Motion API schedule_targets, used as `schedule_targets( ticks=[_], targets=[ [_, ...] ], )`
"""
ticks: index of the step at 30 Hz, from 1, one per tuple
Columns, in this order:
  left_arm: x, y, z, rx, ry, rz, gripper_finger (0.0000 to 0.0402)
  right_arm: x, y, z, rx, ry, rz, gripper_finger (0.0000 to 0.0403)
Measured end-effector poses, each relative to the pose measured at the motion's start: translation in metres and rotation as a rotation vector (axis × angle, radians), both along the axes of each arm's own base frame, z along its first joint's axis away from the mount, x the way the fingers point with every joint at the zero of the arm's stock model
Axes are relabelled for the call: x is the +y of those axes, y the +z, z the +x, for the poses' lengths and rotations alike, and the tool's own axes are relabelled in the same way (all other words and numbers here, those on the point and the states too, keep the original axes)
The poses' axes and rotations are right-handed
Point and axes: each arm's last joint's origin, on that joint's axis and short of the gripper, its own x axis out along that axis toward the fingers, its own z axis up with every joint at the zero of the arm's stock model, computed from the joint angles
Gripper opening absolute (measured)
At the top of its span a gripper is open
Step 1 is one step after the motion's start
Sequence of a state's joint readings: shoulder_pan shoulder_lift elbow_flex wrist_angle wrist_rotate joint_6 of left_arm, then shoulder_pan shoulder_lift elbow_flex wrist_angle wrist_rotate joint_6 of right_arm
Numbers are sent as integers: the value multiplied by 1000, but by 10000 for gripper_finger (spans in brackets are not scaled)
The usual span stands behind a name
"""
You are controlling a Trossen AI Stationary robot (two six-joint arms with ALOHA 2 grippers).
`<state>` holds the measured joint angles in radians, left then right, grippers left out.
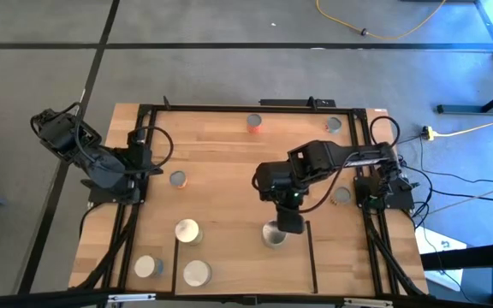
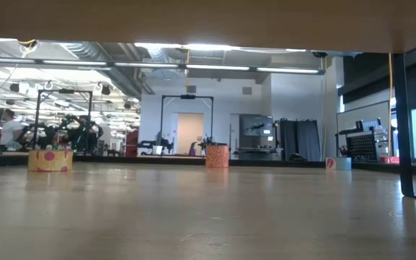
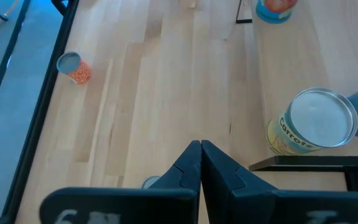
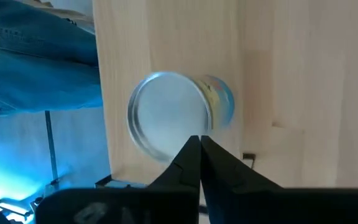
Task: Pick and place cans onto a shelf
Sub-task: Put the right canned tomatoes on the shelf
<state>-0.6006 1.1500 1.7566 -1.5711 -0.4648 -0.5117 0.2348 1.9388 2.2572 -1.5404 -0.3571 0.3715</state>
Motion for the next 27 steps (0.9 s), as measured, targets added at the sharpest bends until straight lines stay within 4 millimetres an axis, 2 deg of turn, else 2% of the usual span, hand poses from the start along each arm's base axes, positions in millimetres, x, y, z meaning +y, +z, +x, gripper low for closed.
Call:
schedule_targets(
  ticks=[5,11,18,23,27],
  targets=[
    [0,0,0,3,-4,-5,0,0,6,-7,11,-6,-4,4],
    [0,0,0,5,-6,-8,0,15,2,-11,39,48,43,2],
    [0,0,0,5,-6,-8,0,30,-18,-13,139,61,28,2],
    [0,0,0,5,-6,-8,0,31,-31,-13,199,42,13,1],
    [0,0,0,5,-6,-8,0,31,-39,-12,204,96,-4,1]
  ],
)
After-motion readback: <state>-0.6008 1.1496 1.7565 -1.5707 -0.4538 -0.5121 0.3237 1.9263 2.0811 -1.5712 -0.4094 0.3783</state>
